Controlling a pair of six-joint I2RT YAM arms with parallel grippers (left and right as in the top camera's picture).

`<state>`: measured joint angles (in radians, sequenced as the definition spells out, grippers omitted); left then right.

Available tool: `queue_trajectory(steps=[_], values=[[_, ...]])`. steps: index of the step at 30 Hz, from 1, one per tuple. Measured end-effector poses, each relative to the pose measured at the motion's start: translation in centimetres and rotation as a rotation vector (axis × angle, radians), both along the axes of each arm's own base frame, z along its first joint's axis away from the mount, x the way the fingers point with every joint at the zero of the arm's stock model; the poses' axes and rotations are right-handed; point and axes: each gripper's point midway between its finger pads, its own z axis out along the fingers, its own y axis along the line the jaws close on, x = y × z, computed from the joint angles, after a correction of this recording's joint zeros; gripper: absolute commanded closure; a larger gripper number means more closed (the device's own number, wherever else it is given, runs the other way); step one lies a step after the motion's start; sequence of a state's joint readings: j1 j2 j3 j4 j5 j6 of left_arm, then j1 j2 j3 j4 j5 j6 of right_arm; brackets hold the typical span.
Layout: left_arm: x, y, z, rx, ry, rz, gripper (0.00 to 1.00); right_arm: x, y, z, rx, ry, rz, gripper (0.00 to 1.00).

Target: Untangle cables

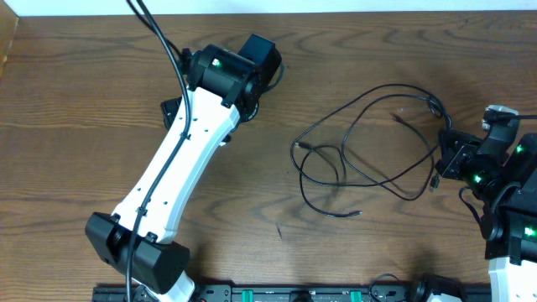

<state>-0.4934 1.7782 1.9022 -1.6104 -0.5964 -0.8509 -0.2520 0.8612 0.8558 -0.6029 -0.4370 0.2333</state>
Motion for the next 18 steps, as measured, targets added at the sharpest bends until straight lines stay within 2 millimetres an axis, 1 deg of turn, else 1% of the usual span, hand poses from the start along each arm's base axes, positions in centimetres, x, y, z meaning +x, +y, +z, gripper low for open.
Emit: queue_trajectory(steps=[3,5,7,11,13,15,18], values=[[0.0,-0.6,-0.4,-0.051,-0.007,0.027,0.06,-0.1,1.7,0.8,0.016,-0.045,0.112,0.99],[0.4,-2.1,-1.1,-0.134,0.004,-0.001,0.05,-0.3,3.2,1.7,0.024,-0.096,0.219,0.99],[0.8,-3.9,-1.8,-0.223,0.030,-0.065,0.05,-0.6,4.8,2.9,0.030,-0.165,0.336,0.99],[1.1,-8.8,-2.7,-0.421,0.128,-0.325,0.06,-1.6,7.5,5.5,0.058,-0.306,0.538,0.99],[0.7,-11.0,-2.8,-0.500,0.183,-0.478,0.06,-2.2,8.3,6.2,0.072,-0.340,0.597,0.99],[0.2,-12.5,-2.7,-0.555,0.223,-0.607,0.06,-2.6,8.8,6.5,0.085,-0.355,0.635,0.99],[-0.3,-14.3,-2.5,-0.617,0.249,-0.755,0.06,-3.1,9.1,6.6,0.100,-0.360,0.666,0.99]])
